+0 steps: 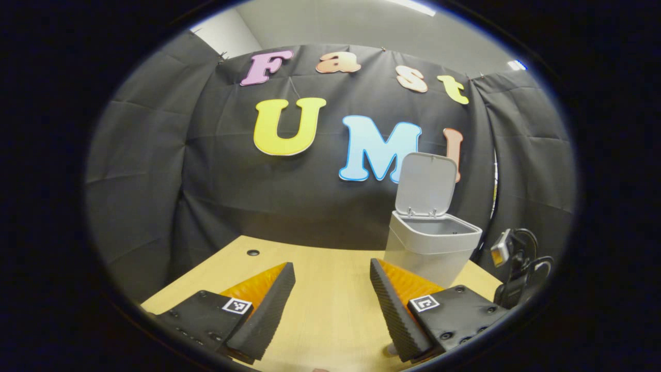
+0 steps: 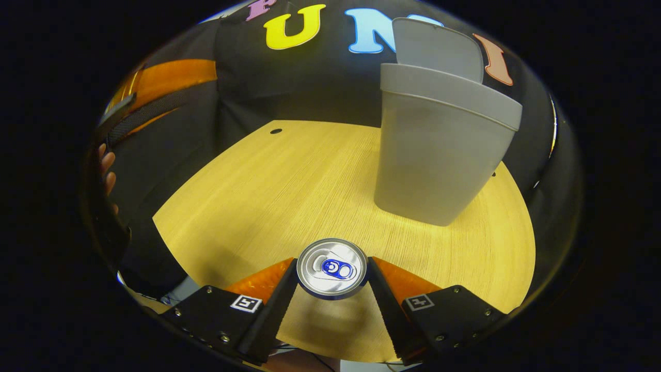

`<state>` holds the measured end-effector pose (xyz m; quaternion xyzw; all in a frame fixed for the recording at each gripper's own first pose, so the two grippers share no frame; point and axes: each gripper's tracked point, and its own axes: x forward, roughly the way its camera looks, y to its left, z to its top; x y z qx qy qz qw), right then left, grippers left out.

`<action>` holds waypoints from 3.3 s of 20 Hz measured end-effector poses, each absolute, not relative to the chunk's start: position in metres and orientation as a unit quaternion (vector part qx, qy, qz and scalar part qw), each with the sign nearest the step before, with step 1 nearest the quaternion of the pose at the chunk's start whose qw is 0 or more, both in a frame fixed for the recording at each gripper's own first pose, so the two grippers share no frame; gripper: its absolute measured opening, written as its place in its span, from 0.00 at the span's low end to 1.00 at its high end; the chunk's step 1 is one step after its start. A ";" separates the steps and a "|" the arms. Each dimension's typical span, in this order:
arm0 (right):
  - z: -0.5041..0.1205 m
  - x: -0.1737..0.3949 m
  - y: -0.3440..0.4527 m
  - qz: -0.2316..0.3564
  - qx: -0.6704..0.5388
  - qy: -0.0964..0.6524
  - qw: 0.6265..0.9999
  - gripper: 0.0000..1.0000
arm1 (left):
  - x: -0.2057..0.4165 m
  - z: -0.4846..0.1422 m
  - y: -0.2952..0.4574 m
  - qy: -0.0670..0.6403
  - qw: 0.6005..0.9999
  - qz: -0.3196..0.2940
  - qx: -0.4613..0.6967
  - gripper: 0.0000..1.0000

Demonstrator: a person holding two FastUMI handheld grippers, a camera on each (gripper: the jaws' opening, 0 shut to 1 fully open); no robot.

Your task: Press the lid of the desktop garbage bin to open it, pick up the crumpled paper on the desktop and throw it into the bin, then pick up the pop can on the desktop and drop it into the bin, and finally close the garbage bin lid.

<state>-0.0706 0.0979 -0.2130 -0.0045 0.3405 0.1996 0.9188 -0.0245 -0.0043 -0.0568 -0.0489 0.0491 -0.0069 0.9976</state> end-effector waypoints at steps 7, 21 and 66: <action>-0.163 -0.065 0.087 0.191 0.018 0.286 0.939 0.85 | -0.023 -0.056 -0.013 0.047 0.998 -0.015 -0.048 0.95; -0.083 -0.045 0.060 0.161 0.051 0.164 0.972 0.82 | -0.024 -0.052 -0.011 0.042 0.998 -0.010 -0.046 0.95; -0.002 0.086 0.015 0.058 -0.031 0.025 0.998 0.86 | -0.024 -0.053 0.005 0.045 0.998 0.021 -0.043 0.95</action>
